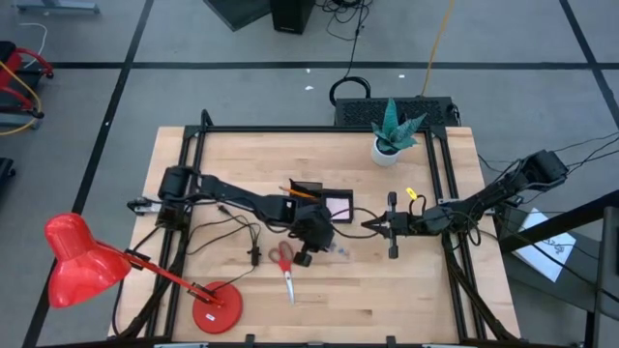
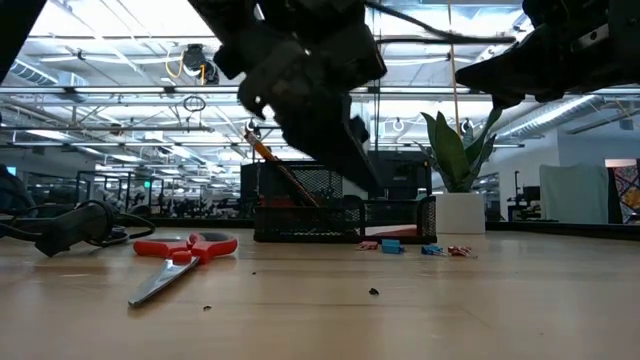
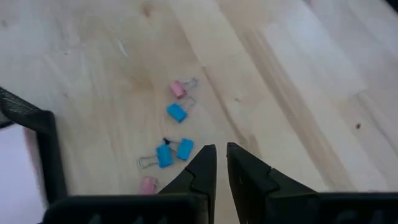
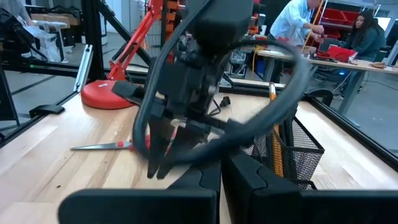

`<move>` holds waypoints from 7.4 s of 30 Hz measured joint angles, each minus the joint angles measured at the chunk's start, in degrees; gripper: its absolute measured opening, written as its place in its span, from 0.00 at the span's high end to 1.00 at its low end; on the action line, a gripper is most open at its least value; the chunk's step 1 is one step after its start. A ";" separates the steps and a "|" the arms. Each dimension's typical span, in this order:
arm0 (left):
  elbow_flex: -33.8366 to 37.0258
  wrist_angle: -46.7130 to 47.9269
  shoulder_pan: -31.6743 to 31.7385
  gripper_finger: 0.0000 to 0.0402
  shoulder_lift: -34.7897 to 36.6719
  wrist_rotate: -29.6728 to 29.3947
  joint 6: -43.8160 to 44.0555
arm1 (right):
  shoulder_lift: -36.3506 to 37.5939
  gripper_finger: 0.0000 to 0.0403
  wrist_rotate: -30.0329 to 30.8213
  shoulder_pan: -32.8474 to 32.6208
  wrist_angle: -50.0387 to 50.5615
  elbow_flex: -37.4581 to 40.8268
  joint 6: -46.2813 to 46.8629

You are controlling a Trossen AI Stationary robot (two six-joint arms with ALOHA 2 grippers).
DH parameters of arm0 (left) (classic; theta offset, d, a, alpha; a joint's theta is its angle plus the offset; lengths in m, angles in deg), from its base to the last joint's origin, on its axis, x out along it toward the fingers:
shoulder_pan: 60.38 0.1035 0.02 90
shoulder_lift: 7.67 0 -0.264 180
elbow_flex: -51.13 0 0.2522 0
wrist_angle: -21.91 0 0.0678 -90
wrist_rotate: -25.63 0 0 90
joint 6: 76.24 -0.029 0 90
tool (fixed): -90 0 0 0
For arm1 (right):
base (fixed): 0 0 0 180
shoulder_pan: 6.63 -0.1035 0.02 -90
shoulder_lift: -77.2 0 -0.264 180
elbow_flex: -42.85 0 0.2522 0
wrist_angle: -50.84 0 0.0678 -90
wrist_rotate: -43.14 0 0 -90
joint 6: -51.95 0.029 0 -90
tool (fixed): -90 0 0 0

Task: Pick and place office supplies into organizer
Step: Put the blue binder clip into the black desk organizer, then put the pink binder clip into the black desk organizer

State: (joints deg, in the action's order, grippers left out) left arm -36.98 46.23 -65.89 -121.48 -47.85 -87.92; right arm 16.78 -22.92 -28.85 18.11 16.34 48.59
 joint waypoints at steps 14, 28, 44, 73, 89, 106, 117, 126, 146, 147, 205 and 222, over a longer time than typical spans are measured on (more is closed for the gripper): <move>0.00 -0.41 -0.03 0.88 -0.05 -1.60 -3.21 | 0.00 0.99 0.00 0.02 -0.03 0.00 -0.02; -0.02 -5.63 -1.56 0.88 -0.92 -10.25 -6.22 | -0.02 0.99 0.00 1.27 -5.03 0.02 -5.71; 0.00 -20.54 -5.06 0.59 -4.97 -12.57 -6.43 | 0.94 0.99 -0.24 1.20 -10.44 0.00 -6.24; -0.02 -17.97 -1.56 0.46 -10.35 -7.97 -3.72 | 0.90 0.99 -0.22 1.20 -9.44 0.00 -4.36; -0.07 -19.43 2.01 0.46 -11.92 3.52 -6.38 | 0.90 0.99 -0.13 1.22 -9.26 0.00 -4.16; -0.04 -25.34 0.69 0.55 -14.30 1.24 -6.29 | 0.87 0.99 -0.04 1.22 -8.84 0.00 -4.41; -0.36 -25.50 1.45 0.85 -15.35 2.02 -4.10 | 0.83 0.99 -0.07 1.25 -8.52 0.02 -3.76; -0.24 -25.87 1.28 0.99 -15.33 1.88 -5.14 | 0.83 0.99 -0.09 1.25 -8.47 0.02 -3.72; -0.02 -20.21 0.12 0.99 -8.99 0.96 -5.76 | 0.83 0.99 -0.11 1.25 -8.36 0.02 -3.46; -0.02 -20.04 0.03 0.99 -8.99 0.96 -5.80 | 0.83 0.99 -0.11 1.25 -8.34 0.02 -3.46; 8.35 2.71 3.42 0.44 9.17 -25.10 -0.38 | 0.83 0.99 -0.20 1.22 -8.08 0.02 -1.88; 7.23 -12.42 -4.88 0.59 1.92 -17.02 -3.47 | 0.85 0.99 -0.19 1.22 -9.49 0.00 -1.60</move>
State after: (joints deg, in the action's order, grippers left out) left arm -29.75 33.81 -70.77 -119.56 -64.86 -91.39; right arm 17.63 -23.10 -27.62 8.62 16.34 46.98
